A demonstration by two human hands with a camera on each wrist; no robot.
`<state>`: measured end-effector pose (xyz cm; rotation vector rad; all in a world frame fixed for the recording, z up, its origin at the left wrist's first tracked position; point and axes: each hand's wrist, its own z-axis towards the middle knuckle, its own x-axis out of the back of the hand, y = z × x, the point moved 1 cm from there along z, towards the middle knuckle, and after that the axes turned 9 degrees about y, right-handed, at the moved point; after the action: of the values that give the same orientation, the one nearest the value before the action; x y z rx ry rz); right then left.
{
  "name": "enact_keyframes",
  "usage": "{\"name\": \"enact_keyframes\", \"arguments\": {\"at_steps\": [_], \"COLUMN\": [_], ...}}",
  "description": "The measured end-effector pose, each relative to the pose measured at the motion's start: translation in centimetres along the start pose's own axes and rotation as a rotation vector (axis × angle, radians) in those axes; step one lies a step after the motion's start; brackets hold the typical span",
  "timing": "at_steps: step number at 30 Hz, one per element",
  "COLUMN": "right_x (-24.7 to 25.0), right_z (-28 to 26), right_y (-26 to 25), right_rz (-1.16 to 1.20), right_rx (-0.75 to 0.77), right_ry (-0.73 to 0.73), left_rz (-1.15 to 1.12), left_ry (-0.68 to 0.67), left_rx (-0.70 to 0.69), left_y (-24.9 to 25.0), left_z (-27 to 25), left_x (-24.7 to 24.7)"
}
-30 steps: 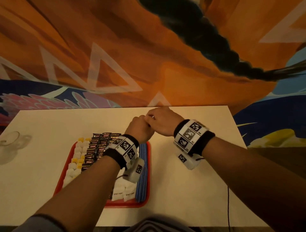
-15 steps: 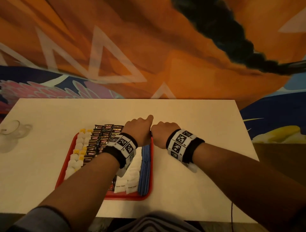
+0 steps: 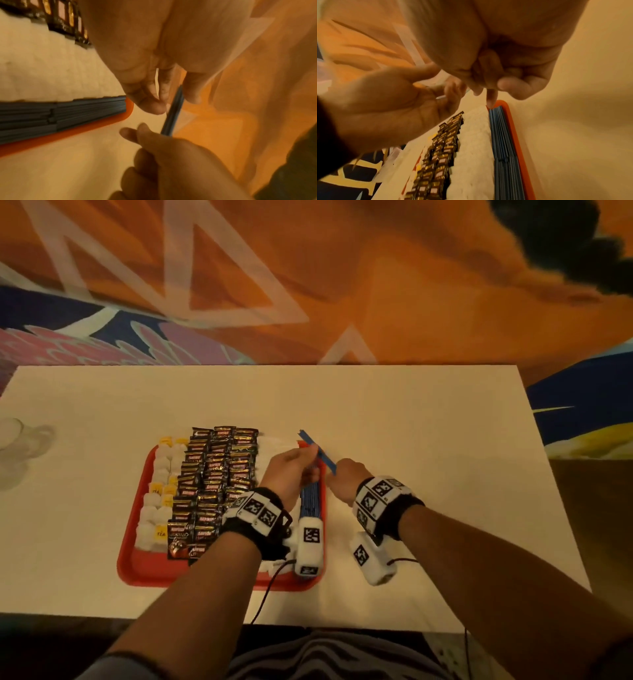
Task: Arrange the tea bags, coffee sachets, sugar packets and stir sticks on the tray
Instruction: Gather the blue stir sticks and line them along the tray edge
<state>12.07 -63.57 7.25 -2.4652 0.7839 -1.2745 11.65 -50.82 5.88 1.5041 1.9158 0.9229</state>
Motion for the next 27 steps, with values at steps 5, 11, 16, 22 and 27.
{"name": "enact_keyframes", "arguments": {"at_steps": [5,11,16,22,27], "right_x": [-2.4,-3.5,-4.5,-4.5,-4.8], "right_z": [0.9,1.3,2.4,3.7,4.4], "right_y": [0.3,2.5,5.1,6.4,6.2], "right_rz": [-0.019,0.136,0.160,0.136,0.165], "right_rx": [0.057,0.023,-0.076,-0.090,-0.063], "right_ry": [-0.046,-0.202,-0.178,-0.123,-0.080], "left_rz": [0.239,0.816,1.292,1.390,1.407], "left_ry": [0.029,-0.012,-0.067,-0.059,0.014], "left_rx": [0.012,-0.031,-0.067,-0.079,-0.122], "left_y": [-1.4,-1.0,-1.3,-2.0,-2.0], "left_z": [2.7,6.4,6.9,7.7,7.8], "left_x": [-1.2,-0.1,-1.5,-2.7,-2.7]}}
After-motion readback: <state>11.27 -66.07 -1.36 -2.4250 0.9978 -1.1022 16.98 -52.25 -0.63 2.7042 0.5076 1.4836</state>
